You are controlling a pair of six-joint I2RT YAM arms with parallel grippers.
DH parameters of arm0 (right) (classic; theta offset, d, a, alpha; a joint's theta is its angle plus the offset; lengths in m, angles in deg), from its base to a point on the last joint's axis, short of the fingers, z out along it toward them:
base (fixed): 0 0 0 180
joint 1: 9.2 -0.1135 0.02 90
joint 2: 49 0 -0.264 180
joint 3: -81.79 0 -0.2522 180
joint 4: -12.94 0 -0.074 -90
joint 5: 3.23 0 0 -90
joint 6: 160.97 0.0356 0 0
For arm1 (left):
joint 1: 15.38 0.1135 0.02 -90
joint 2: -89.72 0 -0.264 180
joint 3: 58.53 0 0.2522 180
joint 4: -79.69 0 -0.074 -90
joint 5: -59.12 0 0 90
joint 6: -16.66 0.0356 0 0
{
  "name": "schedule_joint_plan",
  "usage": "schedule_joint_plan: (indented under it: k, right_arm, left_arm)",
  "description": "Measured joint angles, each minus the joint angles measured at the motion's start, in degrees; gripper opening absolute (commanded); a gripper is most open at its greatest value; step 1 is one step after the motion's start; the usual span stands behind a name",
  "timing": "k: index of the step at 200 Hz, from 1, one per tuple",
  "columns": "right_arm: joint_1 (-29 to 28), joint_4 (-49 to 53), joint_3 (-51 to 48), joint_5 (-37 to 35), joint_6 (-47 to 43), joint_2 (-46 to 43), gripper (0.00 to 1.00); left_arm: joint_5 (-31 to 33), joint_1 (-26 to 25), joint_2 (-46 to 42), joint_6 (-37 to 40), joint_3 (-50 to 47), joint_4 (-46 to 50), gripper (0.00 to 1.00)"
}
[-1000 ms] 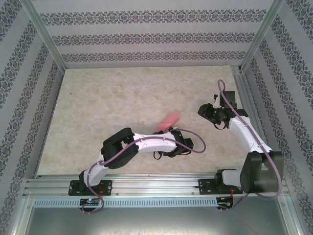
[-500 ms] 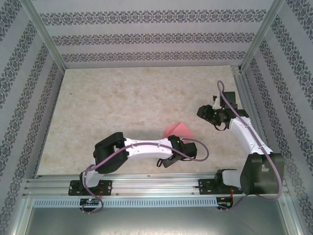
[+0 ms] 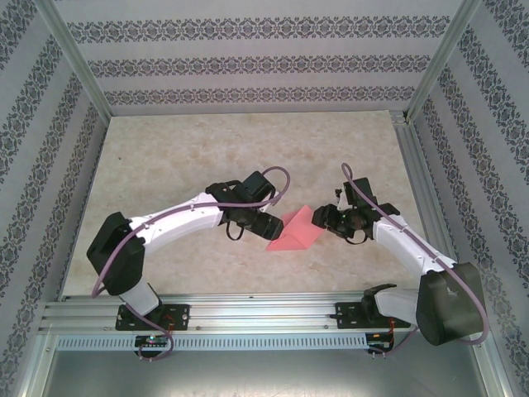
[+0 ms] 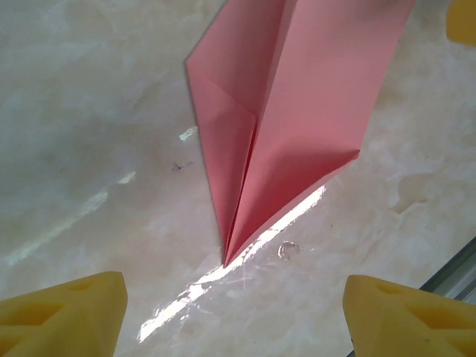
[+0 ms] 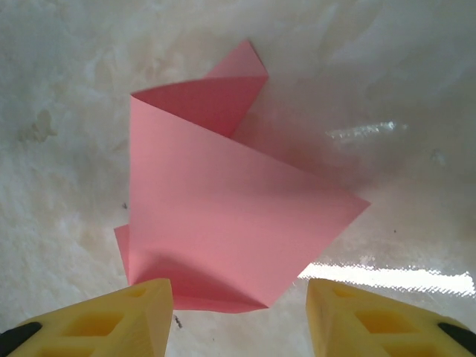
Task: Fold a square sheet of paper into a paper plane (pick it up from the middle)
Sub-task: Turn over the paper at the center of the table, then fold the wing for the fifth time at the center of the table.
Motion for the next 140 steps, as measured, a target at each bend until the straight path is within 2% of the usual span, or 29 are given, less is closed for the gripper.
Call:
schedule_joint_plan:
  k: [39, 55, 79, 103, 127, 140]
  right_arm:
    - [-0.9, -0.7, -0.9, -0.7, 1.7, -0.2, 0.53]
    - [-0.9, -0.7, -0.9, -0.9, 1.7, -0.2, 0.53]
    - [-0.9, 0.1, -0.1, -1.7, 1.5, -0.2, 0.54]
    - [-0.9, 0.8, 1.4, -2.2, 1.0, -0.2, 0.54]
    - [-0.9, 1.3, 2.2, -2.6, 0.6, -0.2, 0.54]
    - [-0.9, 1.6, 2.2, -2.6, 0.2, -0.2, 0.54]
  left_arm:
    - [-10.1, 0.7, 7.4, 3.5, 0.0, -4.0, 0.86]
    - [-11.6, 1.3, 10.3, 5.5, 1.2, -4.0, 0.92]
    - [-12.4, 1.8, 15.5, 8.2, 4.8, -4.1, 0.92]
    - [-13.6, 1.9, 18.3, 9.4, 6.4, -4.5, 0.83]
    - [-14.3, 1.9, 20.3, 10.4, 8.6, -4.5, 0.66]
    - [-14.8, 1.9, 20.9, 10.5, 9.2, -4.6, 0.52]
